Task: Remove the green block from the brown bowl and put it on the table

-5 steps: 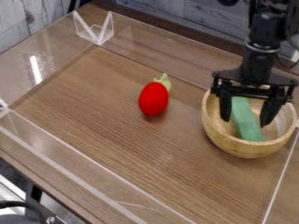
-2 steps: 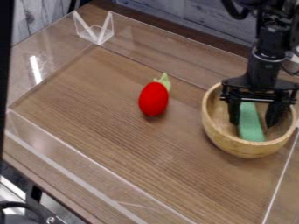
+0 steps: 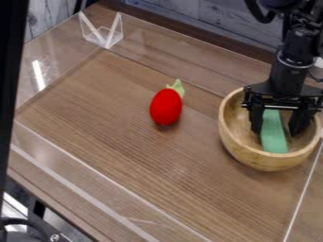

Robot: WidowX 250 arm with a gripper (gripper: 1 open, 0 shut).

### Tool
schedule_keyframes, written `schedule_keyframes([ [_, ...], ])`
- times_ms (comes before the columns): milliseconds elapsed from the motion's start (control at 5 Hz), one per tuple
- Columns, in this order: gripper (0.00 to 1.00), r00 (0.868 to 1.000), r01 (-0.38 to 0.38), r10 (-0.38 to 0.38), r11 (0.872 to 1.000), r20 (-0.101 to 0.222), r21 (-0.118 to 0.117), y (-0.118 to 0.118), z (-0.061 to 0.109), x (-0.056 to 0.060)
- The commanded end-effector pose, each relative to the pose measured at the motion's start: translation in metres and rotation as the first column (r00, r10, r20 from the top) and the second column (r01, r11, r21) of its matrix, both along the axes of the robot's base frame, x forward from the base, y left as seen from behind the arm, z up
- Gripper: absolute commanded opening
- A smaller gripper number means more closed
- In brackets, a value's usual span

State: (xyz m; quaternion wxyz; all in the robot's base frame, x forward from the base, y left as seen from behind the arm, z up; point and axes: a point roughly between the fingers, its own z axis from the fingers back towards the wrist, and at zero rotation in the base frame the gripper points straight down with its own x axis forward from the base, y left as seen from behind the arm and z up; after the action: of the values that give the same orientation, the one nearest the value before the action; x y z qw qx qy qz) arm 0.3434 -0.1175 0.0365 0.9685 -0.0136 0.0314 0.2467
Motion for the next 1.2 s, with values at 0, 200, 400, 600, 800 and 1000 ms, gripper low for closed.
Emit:
schedule_keyframes([
  [0, 1.00, 0.998, 0.001, 0.000, 1.000, 0.067, -0.007, -0.008, 0.016, 0.012],
  [200, 1.00, 0.998, -0.004, 0.004, 1.000, 0.070, 0.009, -0.008, 0.013, 0.015],
  [400, 1.00, 0.998, -0.004, 0.003, 1.000, 0.068, 0.025, -0.006, 0.008, 0.017],
  [600, 1.00, 0.998, -0.006, 0.003, 0.999, 0.064, 0.039, -0.003, 0.003, 0.019],
  [800, 1.00, 0.998, -0.008, 0.005, 0.999, 0.059, 0.052, -0.001, -0.003, 0.021],
  [1000, 1.00, 0.998, -0.010, 0.006, 0.998, 0.055, 0.063, 0.002, -0.009, 0.023],
])
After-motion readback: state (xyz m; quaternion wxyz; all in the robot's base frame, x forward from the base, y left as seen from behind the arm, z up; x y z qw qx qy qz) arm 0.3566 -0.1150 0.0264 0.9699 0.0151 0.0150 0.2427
